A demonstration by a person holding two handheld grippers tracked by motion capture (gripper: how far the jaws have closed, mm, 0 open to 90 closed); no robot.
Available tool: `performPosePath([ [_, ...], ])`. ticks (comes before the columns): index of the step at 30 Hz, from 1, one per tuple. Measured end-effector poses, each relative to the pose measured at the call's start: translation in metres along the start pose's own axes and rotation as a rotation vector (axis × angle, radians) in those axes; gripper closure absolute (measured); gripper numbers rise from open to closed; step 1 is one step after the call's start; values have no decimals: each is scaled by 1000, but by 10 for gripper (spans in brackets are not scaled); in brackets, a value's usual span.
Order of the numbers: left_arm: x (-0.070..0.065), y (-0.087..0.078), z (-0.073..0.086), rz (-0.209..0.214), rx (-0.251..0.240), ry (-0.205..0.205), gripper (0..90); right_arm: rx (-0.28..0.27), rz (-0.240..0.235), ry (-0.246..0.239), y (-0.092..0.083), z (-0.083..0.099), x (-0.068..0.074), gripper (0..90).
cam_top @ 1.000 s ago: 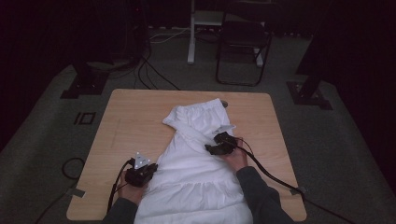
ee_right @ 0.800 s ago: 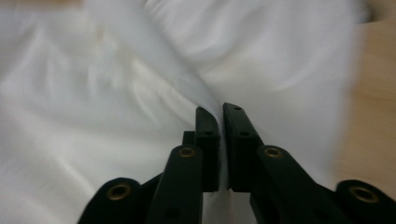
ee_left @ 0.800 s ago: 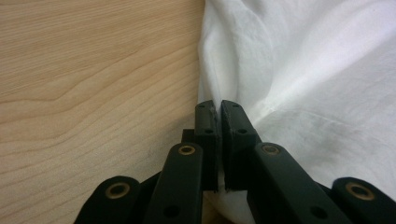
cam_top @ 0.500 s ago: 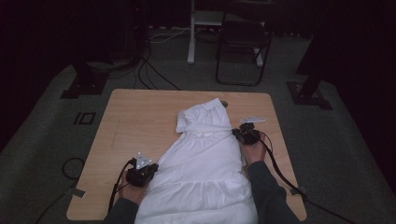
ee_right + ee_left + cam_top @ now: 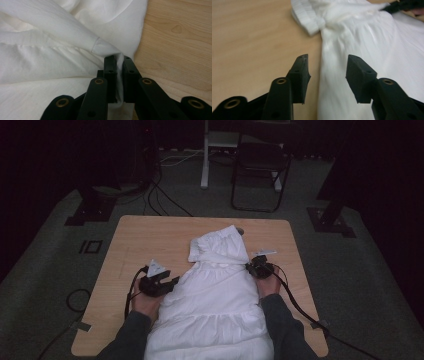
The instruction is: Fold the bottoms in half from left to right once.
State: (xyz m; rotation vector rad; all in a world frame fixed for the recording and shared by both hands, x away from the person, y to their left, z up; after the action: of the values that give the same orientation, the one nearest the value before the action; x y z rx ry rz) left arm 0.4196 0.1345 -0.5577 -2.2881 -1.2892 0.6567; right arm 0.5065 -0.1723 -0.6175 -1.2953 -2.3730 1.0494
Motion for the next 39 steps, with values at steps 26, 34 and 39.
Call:
performPosePath([
  [26,-15,52,44,-46,92,-6,780,-27,-46,-51,-24,23,26,837],
  [34,-37,22,74,-61,78,27,788,-10,-81,-112,-54,49,55,841],
  [39,-41,17,79,-59,82,34,787,-2,-107,-130,-65,52,63,666],
])
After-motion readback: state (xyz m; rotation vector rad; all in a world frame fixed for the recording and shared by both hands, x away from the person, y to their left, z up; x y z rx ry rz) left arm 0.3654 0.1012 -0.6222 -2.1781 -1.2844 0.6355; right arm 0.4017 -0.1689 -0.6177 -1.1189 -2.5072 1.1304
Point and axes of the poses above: each handheld gripper's, and its own axes: y roughly forward along the jaws, z roughly out of its underside, x roughly to its left, the point moved 9 cm from there along y, roughly forward along the jaws, and after that the axes turned 12 degrees about -y, right-handed, at the moved point
